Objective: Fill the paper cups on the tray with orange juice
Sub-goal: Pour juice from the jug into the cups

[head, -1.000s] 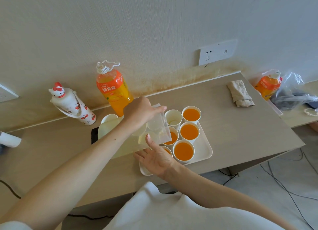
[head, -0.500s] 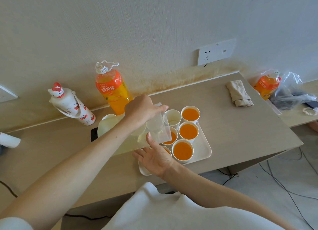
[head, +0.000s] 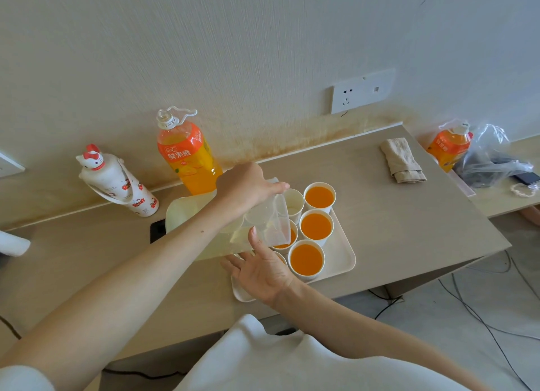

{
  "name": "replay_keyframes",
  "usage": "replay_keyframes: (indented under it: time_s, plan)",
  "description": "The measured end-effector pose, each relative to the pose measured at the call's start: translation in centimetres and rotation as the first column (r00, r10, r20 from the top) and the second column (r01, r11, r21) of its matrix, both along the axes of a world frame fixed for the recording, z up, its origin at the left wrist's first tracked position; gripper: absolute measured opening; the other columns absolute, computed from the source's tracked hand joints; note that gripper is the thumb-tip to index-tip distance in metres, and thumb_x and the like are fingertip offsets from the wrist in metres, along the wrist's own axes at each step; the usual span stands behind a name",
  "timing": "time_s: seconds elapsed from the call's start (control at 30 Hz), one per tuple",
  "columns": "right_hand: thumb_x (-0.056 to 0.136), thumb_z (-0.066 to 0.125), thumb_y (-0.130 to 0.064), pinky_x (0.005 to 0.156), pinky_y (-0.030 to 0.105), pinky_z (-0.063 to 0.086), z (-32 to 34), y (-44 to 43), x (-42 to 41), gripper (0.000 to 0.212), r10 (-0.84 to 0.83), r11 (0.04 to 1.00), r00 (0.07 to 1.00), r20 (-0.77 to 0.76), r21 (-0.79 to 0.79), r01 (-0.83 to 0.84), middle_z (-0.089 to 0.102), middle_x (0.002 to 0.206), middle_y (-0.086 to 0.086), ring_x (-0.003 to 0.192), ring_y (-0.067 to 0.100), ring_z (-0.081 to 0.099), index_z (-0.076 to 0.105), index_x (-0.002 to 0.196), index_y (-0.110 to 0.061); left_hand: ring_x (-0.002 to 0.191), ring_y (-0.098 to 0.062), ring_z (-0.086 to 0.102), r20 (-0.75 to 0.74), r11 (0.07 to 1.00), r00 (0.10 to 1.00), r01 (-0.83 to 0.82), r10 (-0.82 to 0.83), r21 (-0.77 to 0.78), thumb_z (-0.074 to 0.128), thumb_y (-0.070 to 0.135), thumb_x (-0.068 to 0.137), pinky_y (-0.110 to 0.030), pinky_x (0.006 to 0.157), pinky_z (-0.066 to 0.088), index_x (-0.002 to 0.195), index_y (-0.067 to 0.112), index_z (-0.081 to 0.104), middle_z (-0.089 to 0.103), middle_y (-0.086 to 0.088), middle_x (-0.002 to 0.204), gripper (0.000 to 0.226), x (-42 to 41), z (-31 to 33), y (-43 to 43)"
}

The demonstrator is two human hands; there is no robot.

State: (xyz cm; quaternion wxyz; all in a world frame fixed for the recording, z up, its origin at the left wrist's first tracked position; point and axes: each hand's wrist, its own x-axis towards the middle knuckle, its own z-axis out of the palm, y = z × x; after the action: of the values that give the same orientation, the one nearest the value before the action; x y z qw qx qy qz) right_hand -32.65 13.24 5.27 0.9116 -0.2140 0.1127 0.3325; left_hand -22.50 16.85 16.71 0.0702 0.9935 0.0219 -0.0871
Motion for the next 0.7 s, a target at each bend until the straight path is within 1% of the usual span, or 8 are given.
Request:
replay_keyframes:
  time_s: [0.07,0.13,0.2,0.33,0.47,0.7]
  plan:
    - [0.042,0.096,-0.047,0.102,0.037,0.047,0.1,-0.1,0.0,0.101,-0.009,1.0,1.0,-0.01,-0.003,0.009,0.061,0.134,0.009,0.129,0.027,0.053,0.058,0.13,-0.018,0.046,-0.013,0.038,-0.01,1.0,1.0,0.015,-0.015,0.01,0.057,0.069,0.079,-0.026,0.046,0.022,0.054,0.014,0.039,0.036,0.003,0.051,0.063,0.1,0.0,-0.2]
    - [0.042,0.096,-0.047,0.101,0.037,0.047,0.1,-0.2,0.0,0.108,-0.016,1.0,1.0,-0.021,-0.008,0.016,0.056,0.139,0.01,0.129,0.027,0.053,0.052,0.137,-0.019,0.047,-0.013,0.039,-0.025,1.0,0.999,0.026,-0.026,0.015,0.057,0.069,0.079,-0.026,0.047,0.023,0.054,0.014,0.04,0.038,0.003,0.051,0.063,0.3,0.0,-0.3]
    - [0.043,0.096,-0.047,0.102,0.037,0.047,0.2,-0.2,0.1,0.112,-0.018,1.0,1.0,-0.022,-0.006,0.018,0.054,0.142,0.011,0.129,0.026,0.053,0.049,0.141,-0.019,0.047,-0.013,0.041,-0.031,0.999,0.999,0.036,-0.035,0.023,0.057,0.069,0.079,-0.026,0.047,0.024,0.054,0.013,0.041,0.04,0.003,0.05,0.062,0.5,0.1,-0.6]
    - [0.042,0.097,-0.045,0.106,0.038,0.043,0.1,-0.4,0.2,0.111,-0.025,0.999,0.999,-0.026,0.018,0.026,0.053,0.142,0.012,0.13,0.028,0.052,0.051,0.139,-0.017,0.049,-0.013,0.044,-0.017,0.997,0.998,0.053,-0.052,0.049,0.057,0.069,0.079,-0.026,0.047,0.026,0.056,0.013,0.044,0.043,0.003,0.052,0.061,0.5,0.2,-1.1]
    - [0.042,0.097,-0.045,0.101,0.036,0.047,0.2,-0.7,0.3,0.112,-0.024,0.999,0.999,-0.022,0.027,0.025,0.052,0.143,0.012,0.129,0.028,0.052,0.049,0.14,-0.018,0.049,-0.013,0.043,0.002,0.996,0.998,0.065,-0.066,0.057,0.057,0.068,0.08,-0.026,0.047,0.026,0.056,0.013,0.043,0.042,0.003,0.052,0.061,0.5,0.2,-1.2]
    - [0.044,0.097,-0.045,0.102,0.037,0.046,0.2,-0.7,0.2,0.11,-0.029,0.999,0.999,-0.016,0.029,0.03,0.053,0.142,0.012,0.129,0.028,0.053,0.05,0.14,-0.019,0.049,-0.013,0.043,0.014,0.996,0.998,0.058,-0.059,0.063,0.057,0.07,0.078,-0.026,0.047,0.027,0.056,0.014,0.045,0.042,0.003,0.052,0.062,0.5,0.0,-1.3]
